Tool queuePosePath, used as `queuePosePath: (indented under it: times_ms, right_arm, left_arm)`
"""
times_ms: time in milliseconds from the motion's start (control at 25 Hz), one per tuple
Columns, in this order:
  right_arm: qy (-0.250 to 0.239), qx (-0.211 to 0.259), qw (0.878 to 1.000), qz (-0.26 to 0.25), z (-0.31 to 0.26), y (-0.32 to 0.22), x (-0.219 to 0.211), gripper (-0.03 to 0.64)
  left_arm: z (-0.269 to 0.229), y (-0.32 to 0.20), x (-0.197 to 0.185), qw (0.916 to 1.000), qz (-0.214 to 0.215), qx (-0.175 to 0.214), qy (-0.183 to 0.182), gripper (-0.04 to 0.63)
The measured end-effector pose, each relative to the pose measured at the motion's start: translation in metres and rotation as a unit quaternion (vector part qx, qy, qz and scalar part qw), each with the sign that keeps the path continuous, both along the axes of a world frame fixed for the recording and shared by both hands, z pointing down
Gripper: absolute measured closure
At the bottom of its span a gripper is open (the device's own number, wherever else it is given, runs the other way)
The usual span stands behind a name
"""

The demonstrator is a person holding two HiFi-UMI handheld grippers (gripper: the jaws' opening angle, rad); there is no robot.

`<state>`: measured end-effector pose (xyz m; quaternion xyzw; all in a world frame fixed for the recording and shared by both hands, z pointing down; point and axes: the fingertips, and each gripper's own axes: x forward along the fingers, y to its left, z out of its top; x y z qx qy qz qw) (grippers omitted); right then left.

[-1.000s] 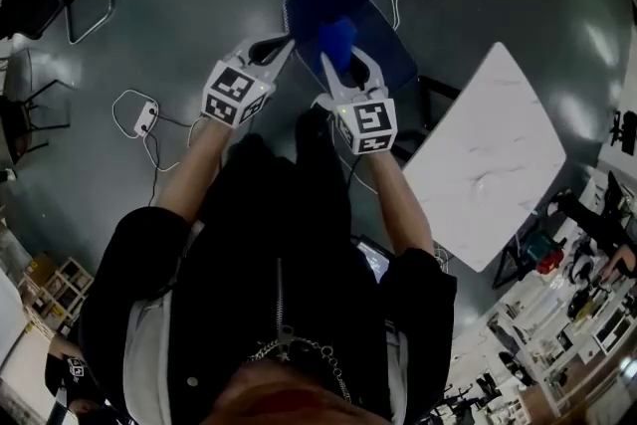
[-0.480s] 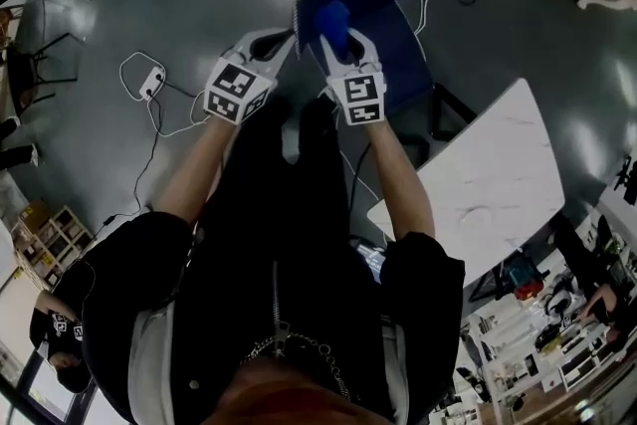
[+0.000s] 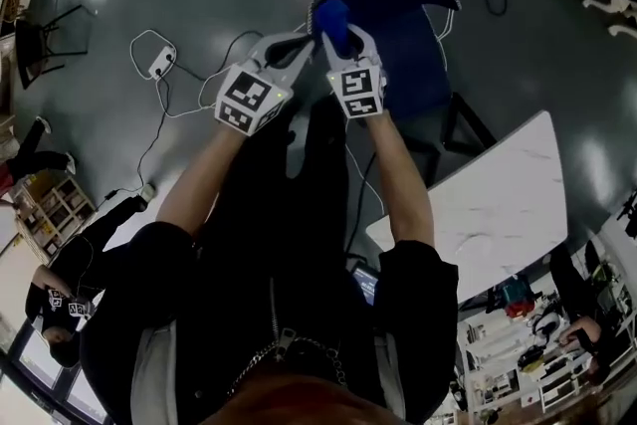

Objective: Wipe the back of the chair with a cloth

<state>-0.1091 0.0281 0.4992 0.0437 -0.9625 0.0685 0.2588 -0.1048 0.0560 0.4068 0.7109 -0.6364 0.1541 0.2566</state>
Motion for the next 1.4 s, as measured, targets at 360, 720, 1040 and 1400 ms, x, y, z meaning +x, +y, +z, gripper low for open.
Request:
queuePosePath:
  times_ms: [360,720,1040,1400]
  right_arm:
    - [0.002,0.017,0.998,-0.06,0.024,0.007,-0.03,0.5]
    - [0.013,0.015,0.998,-0.052,0.03,-0.022,-0.02,0.503]
    - [0.011,0.025,0.999,-0.035,0.034,-0.064,-0.003,0.505]
    - [0.013,0.028,0.999,-0.02,0.035,-0.094,0.004,0.505]
  left_arm:
    - [0.015,-0.003,-0.02,0.9998,-0.015,-0.011,-0.006,0.586]
    - [0.019,-0.014,-0.014,0.9997,-0.02,-0.015,-0.004,0.586]
    - [0.032,-0.029,0.005,0.9997,-0.011,-0.021,-0.002,0.586]
    - [0.037,-0.036,0.012,0.9997,-0.007,-0.023,0.002,0.586]
